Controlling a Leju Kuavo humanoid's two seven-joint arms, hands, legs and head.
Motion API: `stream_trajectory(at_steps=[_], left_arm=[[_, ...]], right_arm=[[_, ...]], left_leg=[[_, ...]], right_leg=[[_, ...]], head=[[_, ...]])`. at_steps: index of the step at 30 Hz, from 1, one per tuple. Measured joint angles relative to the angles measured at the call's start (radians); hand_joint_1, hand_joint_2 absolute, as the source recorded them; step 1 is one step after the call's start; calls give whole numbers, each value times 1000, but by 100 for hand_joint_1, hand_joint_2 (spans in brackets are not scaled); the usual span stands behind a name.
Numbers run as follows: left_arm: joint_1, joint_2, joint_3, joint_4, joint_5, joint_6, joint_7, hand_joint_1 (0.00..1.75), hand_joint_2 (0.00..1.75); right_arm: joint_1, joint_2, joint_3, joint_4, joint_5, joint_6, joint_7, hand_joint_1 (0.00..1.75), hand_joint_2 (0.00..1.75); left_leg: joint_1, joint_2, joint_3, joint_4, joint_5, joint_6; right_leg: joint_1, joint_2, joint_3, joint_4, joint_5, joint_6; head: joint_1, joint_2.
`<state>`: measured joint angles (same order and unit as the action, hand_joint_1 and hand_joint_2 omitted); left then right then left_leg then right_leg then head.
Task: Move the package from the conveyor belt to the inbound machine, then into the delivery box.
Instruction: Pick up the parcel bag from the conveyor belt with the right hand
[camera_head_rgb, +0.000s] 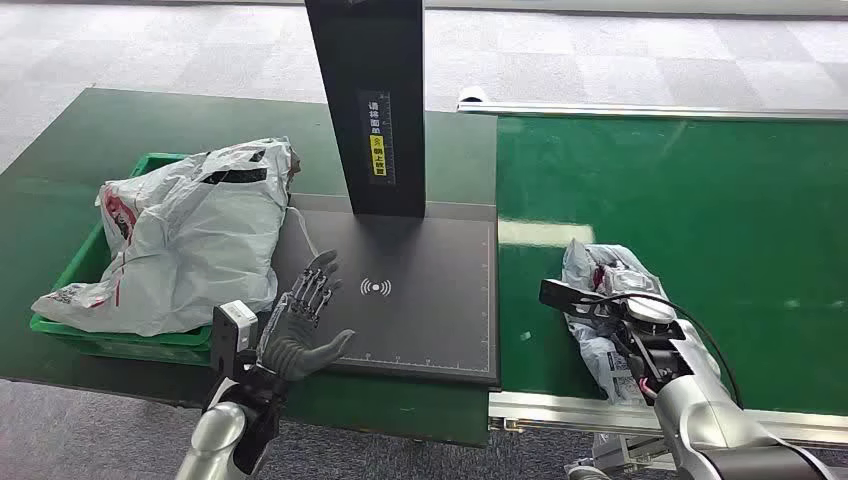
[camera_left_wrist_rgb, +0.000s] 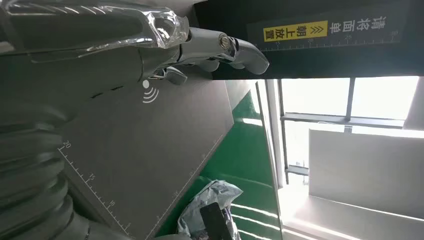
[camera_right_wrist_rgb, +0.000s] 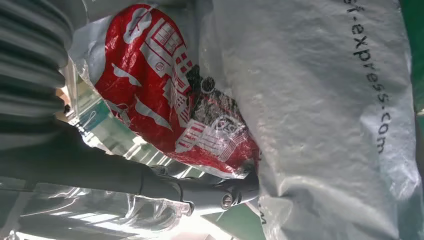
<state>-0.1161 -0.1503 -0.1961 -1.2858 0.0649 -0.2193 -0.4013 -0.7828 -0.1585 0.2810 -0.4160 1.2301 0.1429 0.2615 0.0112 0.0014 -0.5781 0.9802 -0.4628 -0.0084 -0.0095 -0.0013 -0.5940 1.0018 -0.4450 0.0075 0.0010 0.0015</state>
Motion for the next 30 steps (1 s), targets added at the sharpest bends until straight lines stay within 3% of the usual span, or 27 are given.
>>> stream_trajectory(at_steps=[13, 23, 30], left_arm=[[-5, 9, 2, 8, 16, 15, -9, 0, 175], [4, 15, 2, -23, -47, 177, -82, 0, 175], [13, 11, 10, -82, -35, 246, -108, 0, 175]], right_arm=[[-13, -3, 8, 15, -55, -29, -140, 170, 175], [20, 8, 6, -22, -150, -205, -257, 175, 175], [42, 13, -7, -81, -199, -231, -292, 175, 175]], left_leg=[[0, 0, 1, 0, 0, 0], [0, 0, 0, 0, 0, 0], [0, 0, 0, 0, 0, 0]], right_leg=[[0, 0, 0, 0, 0, 0], [0, 0, 0, 0, 0, 0], [0, 0, 0, 0, 0, 0]], head=[[0, 0], [0, 0], [0, 0]])
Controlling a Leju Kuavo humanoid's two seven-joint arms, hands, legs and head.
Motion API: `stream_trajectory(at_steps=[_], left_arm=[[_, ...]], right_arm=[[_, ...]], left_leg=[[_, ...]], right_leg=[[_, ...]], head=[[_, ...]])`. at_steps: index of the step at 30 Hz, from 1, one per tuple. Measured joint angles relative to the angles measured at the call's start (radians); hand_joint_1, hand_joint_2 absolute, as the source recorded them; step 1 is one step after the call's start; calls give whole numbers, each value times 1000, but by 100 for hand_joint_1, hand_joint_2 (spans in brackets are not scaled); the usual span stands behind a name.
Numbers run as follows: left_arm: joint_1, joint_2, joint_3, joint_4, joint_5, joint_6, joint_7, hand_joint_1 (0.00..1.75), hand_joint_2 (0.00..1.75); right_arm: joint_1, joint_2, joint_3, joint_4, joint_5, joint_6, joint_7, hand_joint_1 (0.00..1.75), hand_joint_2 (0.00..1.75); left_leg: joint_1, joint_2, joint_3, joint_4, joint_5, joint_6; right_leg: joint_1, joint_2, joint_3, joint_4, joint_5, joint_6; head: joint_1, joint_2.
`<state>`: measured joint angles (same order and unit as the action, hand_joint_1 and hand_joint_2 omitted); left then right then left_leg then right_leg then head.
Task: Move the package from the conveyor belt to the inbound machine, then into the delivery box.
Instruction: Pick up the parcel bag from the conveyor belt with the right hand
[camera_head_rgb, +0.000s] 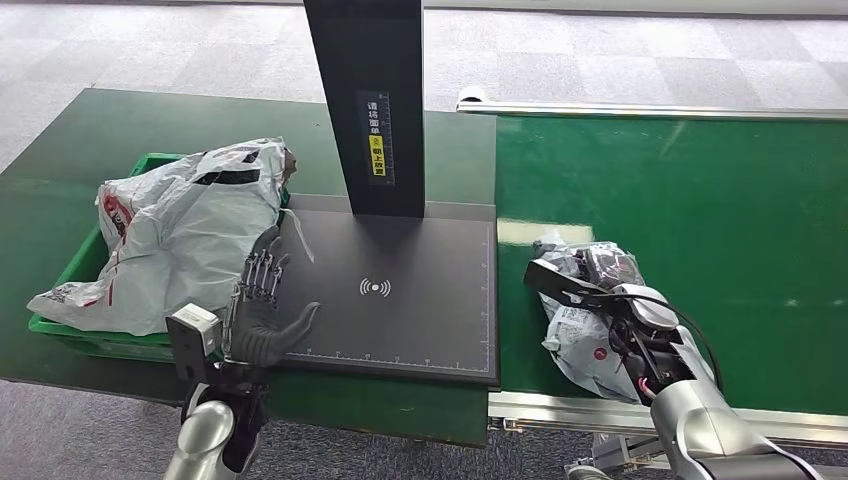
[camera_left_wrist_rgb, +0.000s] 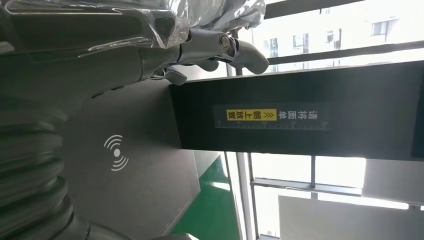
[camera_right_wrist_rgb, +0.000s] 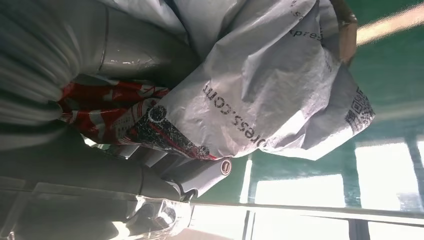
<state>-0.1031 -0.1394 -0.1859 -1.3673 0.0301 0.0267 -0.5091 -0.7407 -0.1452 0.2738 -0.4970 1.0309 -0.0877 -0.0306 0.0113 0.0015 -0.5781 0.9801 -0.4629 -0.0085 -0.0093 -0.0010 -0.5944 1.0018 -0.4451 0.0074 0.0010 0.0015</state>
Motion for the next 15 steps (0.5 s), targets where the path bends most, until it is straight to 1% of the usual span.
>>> stream_trajectory(at_steps=[4, 6, 9, 12, 14, 15], left_arm=[[2, -1, 1, -13, 1, 2, -1, 0, 175], [4, -2, 2, -18, 9, 11, -5, 0, 175], [17, -2, 6, -36, 39, 27, -21, 0, 175], [32, -3, 9, -56, 64, 35, -44, 0, 175], [38, -4, 10, -62, 81, 41, -57, 0, 175], [39, -4, 10, -63, 92, 42, -61, 0, 175]], right_arm=[[6, 0, -4, -15, -4, -1, -4, 175, 175], [10, 0, -7, -25, -25, -13, -23, 175, 175], [20, 0, -22, -77, -115, -58, -95, 175, 175], [46, 0, -39, -196, -229, -121, -178, 175, 175], [81, 5, -47, -302, -280, -200, -251, 175, 175], [103, 11, -49, -363, -292, -257, -295, 175, 175]], left_leg=[[0, 0, 0, 0, 0, 0], [0, 0, 0, 0, 0, 0], [0, 1, -1, 0, 0, 0], [0, 0, -1, 0, 0, 0], [0, 0, -1, 0, 0, 0], [0, 0, -2, 0, 0, 0]], right_leg=[[0, 0, 0, 0, 0, 0], [0, 0, 0, 0, 0, 0], [0, 0, -1, 0, 0, 0], [0, 0, -1, 0, 0, 0], [0, 0, -2, 0, 0, 0], [0, 0, -2, 0, 0, 0]], head=[[0, 0], [0, 0], [0, 0], [0, 0], [0, 0], [0, 0]])
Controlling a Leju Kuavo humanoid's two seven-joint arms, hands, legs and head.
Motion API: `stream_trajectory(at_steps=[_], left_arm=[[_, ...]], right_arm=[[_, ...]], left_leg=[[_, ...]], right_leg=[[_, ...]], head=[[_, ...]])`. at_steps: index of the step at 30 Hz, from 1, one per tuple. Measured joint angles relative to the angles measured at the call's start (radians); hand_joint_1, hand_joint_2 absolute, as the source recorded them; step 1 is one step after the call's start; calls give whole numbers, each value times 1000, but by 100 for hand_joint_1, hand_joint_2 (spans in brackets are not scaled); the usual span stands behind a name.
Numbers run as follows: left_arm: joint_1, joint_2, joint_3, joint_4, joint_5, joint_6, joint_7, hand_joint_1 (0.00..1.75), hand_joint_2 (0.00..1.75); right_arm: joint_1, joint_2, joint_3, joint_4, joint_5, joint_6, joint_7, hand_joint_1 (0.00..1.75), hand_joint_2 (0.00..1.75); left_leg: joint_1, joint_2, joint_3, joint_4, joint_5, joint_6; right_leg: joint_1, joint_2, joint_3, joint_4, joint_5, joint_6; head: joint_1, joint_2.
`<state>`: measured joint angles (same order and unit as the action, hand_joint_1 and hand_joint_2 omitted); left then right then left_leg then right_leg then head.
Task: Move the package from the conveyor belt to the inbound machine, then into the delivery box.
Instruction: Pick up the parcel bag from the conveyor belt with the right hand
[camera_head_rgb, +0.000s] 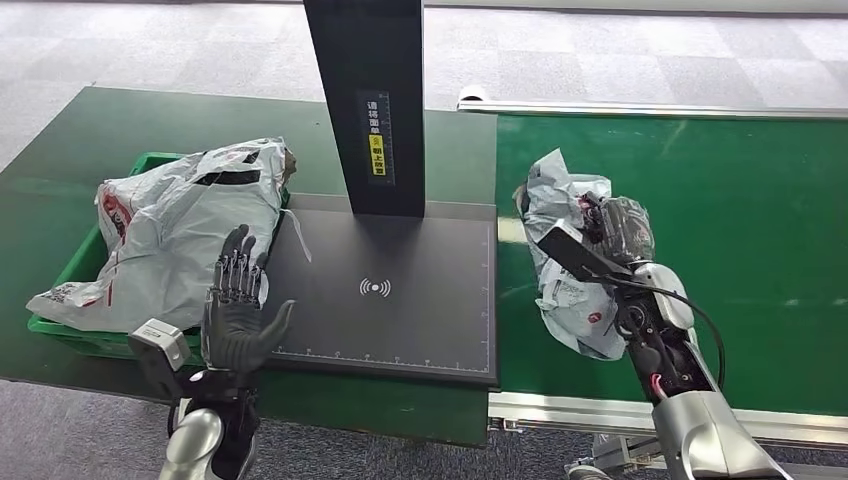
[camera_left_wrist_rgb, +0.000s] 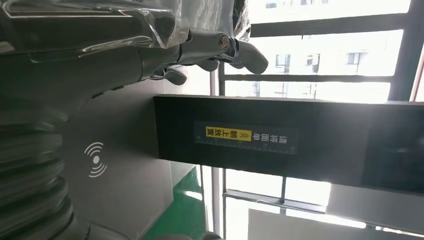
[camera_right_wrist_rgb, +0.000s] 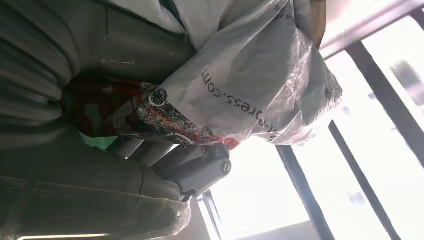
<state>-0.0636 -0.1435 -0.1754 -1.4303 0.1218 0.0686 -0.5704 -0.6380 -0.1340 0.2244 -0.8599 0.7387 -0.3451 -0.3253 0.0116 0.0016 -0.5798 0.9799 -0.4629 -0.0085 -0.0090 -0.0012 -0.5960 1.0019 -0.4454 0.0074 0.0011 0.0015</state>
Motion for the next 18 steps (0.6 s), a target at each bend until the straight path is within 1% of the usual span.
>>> stream_trajectory(at_steps=[2, 4, 6, 9, 11, 14, 16, 18], left_arm=[[-2, -2, 0, -1, 20, 0, -4, 0, 175], [-10, -5, 0, -1, 32, 0, -6, 0, 175], [-24, -8, 0, -1, 35, 0, -5, 0, 175], [-39, -12, 0, -1, 36, 0, -4, 0, 175], [-43, -12, 0, -1, 36, 0, -4, 0, 175], [-46, -12, 0, -1, 39, 0, -4, 0, 175], [-52, -12, 0, 0, 43, -3, -1, 0, 175], [-62, -13, 0, 1, 52, -10, 6, 0, 175]], right_arm=[[44, 17, 3, -118, 4, -125, -74, 175, 175], [80, 40, 14, -222, 10, -236, -126, 175, 175], [103, 65, 32, -306, 5, -297, -156, 175, 175], [122, 93, 55, -390, -1, -316, -167, 175, 175], [130, 103, 64, -423, -7, -319, -175, 175, 175], [140, 119, 78, -456, -25, -326, -209, 175, 175], [143, 136, 96, -469, -40, -307, -227, 175, 175], [144, 156, 123, -469, -43, -261, -233, 175, 175]], left_leg=[[0, 0, 0, 0, 0, 0], [0, 1, 0, 0, 0, 0], [0, 1, 0, 0, 0, 0], [0, 1, 1, 0, 0, 0], [0, 1, 1, 0, 0, 0], [0, 1, 1, 0, 0, 0], [0, 2, 1, 0, 0, 0], [0, 2, 1, 0, 0, 0]], right_leg=[[0, 0, 0, 0, 0, 0], [0, 1, 0, 0, 0, 0], [0, 1, 0, 0, 0, 0], [0, 1, 0, 0, 0, 0], [0, 1, 0, 0, 0, 0], [0, 1, 1, 0, 0, 0], [0, 1, 0, 0, 0, 0], [0, 1, 0, 0, 0, 0]], head=[[0, 0], [0, 0], [0, 0], [0, 0], [0, 0], [0, 0], [0, 0], [0, 0]])
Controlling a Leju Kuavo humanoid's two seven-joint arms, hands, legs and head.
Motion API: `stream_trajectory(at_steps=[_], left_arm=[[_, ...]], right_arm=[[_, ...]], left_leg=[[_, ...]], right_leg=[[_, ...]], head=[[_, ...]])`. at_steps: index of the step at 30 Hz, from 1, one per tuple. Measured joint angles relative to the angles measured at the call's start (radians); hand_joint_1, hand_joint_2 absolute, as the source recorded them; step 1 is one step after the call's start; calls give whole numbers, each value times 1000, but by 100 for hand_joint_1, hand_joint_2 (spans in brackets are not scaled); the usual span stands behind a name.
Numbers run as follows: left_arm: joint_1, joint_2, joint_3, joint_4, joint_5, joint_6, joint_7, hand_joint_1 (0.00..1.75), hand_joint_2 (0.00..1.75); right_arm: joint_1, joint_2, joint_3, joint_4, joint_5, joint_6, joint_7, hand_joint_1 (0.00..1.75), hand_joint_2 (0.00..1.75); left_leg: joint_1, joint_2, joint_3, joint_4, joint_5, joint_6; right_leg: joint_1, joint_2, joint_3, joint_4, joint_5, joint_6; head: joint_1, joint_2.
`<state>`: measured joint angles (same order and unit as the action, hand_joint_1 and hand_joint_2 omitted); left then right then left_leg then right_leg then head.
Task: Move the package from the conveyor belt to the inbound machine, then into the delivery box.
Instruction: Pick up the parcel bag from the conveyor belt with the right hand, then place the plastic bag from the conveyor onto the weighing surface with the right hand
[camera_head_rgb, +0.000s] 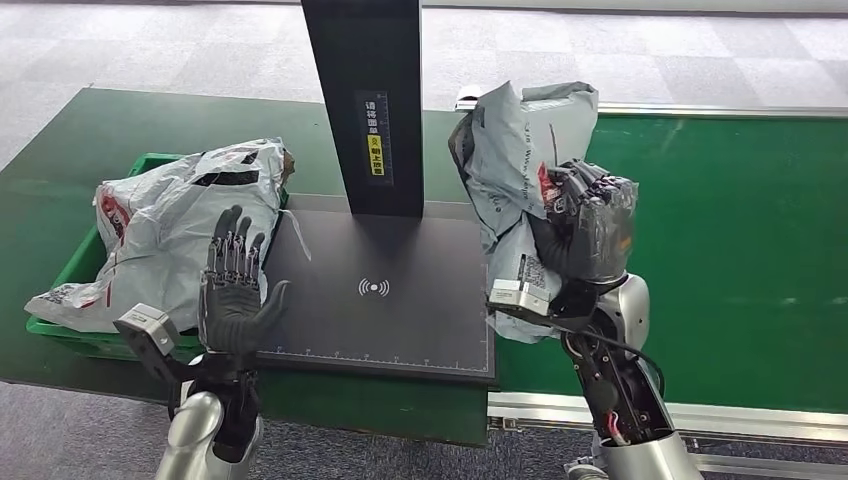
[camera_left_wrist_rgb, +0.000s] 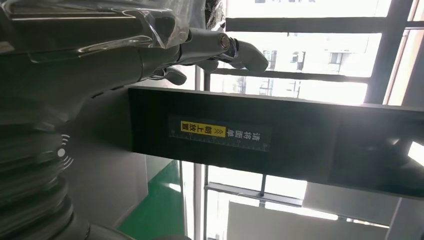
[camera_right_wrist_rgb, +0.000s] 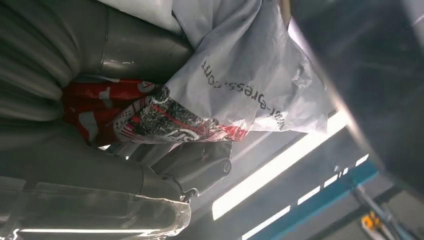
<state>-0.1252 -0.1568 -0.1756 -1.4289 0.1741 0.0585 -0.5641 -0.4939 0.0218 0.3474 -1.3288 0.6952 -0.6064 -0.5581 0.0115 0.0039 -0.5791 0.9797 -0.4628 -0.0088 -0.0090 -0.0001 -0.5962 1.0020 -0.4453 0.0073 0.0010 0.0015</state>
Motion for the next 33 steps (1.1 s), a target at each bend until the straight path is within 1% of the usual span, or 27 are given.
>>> stream_trajectory(at_steps=[2, 5, 9, 12, 15, 17, 19, 21, 23, 25, 28, 31, 33], left_arm=[[-11, -2, -2, 6, 10, -10, 8, 0, 175], [-26, -5, -12, 18, 16, -20, 11, 0, 175], [-44, -7, -27, 35, 20, -42, 30, 0, 175], [-60, -7, -41, 58, 20, -64, 48, 0, 175], [-80, -7, -55, 86, 20, -72, 55, 0, 175], [-92, -7, -61, 102, 20, -72, 57, 0, 175], [-100, -7, -64, 113, 22, -72, 59, 0, 175], [-103, -8, -65, 121, 29, -71, 61, 0, 175], [-103, -10, -65, 126, 37, -71, 62, 0, 175], [-103, -13, -66, 132, 40, -73, 62, 0, 175], [-105, -16, -69, 141, 43, -78, 61, 0, 175], [-113, -19, -72, 156, 45, -83, 58, 0, 175], [-121, -20, -74, 167, 46, -84, 56, 0, 175]], right_arm=[[-2, 20, 32, 28, 16, 43, 1, 175, 175], [-16, 48, 82, 141, 59, 95, 26, 175, 175], [-61, 83, 127, 352, 128, 192, 120, 175, 175], [-98, 109, 152, 501, 176, 290, 193, 175, 175], [-126, 132, 172, 614, 197, 398, 235, 175, 175], [-148, 145, 183, 668, 208, 452, 260, 175, 175], [-168, 153, 193, 703, 228, 451, 275, 123, 175], [-177, 157, 202, 723, 250, 374, 265, 36, 175], [-178, 160, 206, 729, 251, 261, 222, 0, 175], [-175, 161, 201, 725, 219, 188, 155, 0, 175], [-164, 162, 181, 703, 145, 167, 60, 0, 175], [-153, 162, 148, 671, 49, 198, -6, 0, 175], [-147, 164, 122, 651, -28, 257, -33, 0, 175]], left_leg=[[1, 0, 0, 0, 0, 0], [1, 0, 0, 0, 0, 0], [1, 0, 0, 0, 0, 0], [1, -1, 0, 0, 1, 0], [1, -1, 0, 0, 0, 0], [1, -1, 0, 0, 0, 0], [1, -1, 0, 0, 0, 0], [1, -1, 0, 0, 0, 0], [1, -1, 0, 0, 0, 0], [1, -1, 1, 0, 0, 0], [1, -1, 1, 0, 0, 0], [1, -1, 1, 0, 0, 0], [1, -1, 1, 0, 0, 0]], right_leg=[[1, 0, 0, 0, 0, 0], [1, 0, 0, 0, 0, 0], [1, 0, 1, 0, 0, 0], [1, 0, 1, 0, 0, 0], [1, 0, 0, 0, 0, 0], [1, 0, 0, 0, 0, 0], [1, 0, 0, 0, 0, 0], [1, 0, 0, 0, 0, 0], [1, 0, 0, 0, 0, 0], [1, 0, 0, 0, 0, 0], [1, 0, 0, 0, 0, 0], [1, 0, 0, 0, 0, 0], [1, 0, 0, 0, 0, 0]], head=[[0, 0], [0, 0], [0, 0], [0, 0], [0, 0], [0, 0], [0, 0], [0, 0], [0, 0], [0, 0], [0, 0], [0, 0], [0, 0]])
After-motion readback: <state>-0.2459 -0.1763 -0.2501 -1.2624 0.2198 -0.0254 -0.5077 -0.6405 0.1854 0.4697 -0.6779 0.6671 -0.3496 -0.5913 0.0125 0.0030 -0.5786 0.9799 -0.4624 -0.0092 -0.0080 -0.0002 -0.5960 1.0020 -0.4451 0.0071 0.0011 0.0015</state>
